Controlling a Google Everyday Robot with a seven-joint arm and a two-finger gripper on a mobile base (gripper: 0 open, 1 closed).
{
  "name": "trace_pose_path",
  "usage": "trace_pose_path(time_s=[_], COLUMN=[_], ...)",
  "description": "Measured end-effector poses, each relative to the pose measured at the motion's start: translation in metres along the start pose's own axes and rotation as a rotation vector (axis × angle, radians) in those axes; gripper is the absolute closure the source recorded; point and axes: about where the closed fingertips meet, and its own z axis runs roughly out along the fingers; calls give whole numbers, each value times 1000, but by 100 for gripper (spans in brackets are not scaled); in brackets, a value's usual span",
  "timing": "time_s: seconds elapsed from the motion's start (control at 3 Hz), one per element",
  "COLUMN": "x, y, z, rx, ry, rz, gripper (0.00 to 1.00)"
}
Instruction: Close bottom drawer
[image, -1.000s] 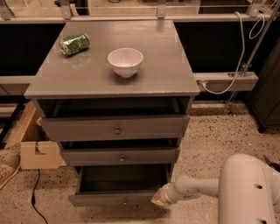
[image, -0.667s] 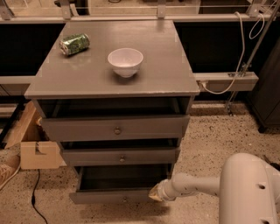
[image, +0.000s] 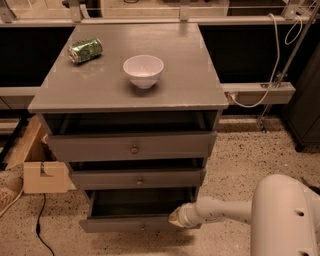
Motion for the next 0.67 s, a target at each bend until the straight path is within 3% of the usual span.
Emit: trace_pose_path(time_s=[0.67], x=[16], y=[19], z=[-10], rx=[39], ry=[-33], rz=[-111], gripper=[100])
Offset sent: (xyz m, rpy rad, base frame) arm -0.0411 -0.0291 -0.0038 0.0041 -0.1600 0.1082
